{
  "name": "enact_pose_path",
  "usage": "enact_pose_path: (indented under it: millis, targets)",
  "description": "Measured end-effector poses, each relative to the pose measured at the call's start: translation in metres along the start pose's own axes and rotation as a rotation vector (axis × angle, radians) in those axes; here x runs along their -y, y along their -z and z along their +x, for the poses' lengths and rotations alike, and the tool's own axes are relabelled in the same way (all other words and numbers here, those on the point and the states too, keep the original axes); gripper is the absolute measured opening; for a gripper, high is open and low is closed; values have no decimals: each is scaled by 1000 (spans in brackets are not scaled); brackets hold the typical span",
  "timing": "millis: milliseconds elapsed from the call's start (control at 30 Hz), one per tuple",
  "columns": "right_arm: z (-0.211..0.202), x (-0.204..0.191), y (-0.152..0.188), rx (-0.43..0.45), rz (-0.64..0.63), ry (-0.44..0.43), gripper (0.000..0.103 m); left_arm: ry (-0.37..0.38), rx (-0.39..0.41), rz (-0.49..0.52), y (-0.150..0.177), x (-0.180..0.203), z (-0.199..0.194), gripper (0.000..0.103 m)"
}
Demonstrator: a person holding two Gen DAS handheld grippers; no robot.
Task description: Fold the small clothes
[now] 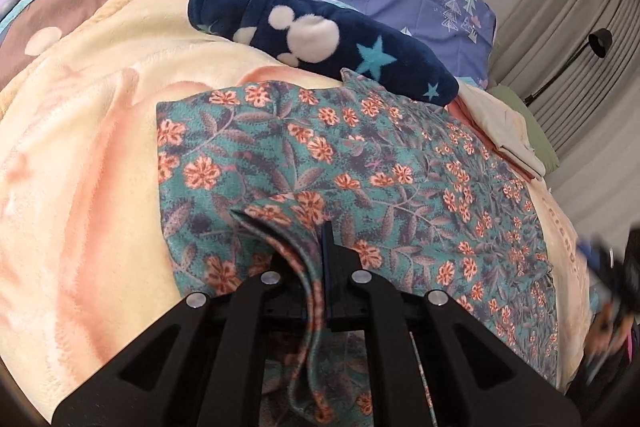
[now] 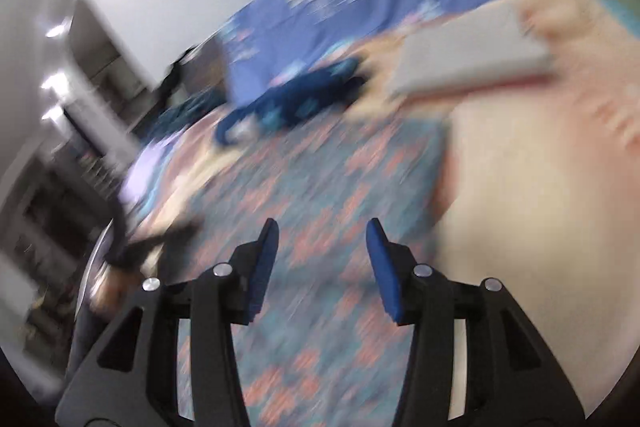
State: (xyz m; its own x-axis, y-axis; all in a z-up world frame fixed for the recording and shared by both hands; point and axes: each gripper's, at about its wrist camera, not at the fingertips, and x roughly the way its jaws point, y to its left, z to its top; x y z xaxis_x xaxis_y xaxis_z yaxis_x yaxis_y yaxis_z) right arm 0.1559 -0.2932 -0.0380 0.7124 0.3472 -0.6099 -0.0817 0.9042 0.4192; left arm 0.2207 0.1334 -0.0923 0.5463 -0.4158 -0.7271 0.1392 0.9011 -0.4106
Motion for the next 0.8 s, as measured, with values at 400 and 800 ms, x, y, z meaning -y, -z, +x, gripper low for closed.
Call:
enact_pose_path:
  millis: [400,800]
  targets:
    - [86,24,-58,47,2,146,4,24,216,150,-14,39,-56,3]
    - [79,16,-26,46,-94,305,24,-150,86,93,-4,3,-21,42]
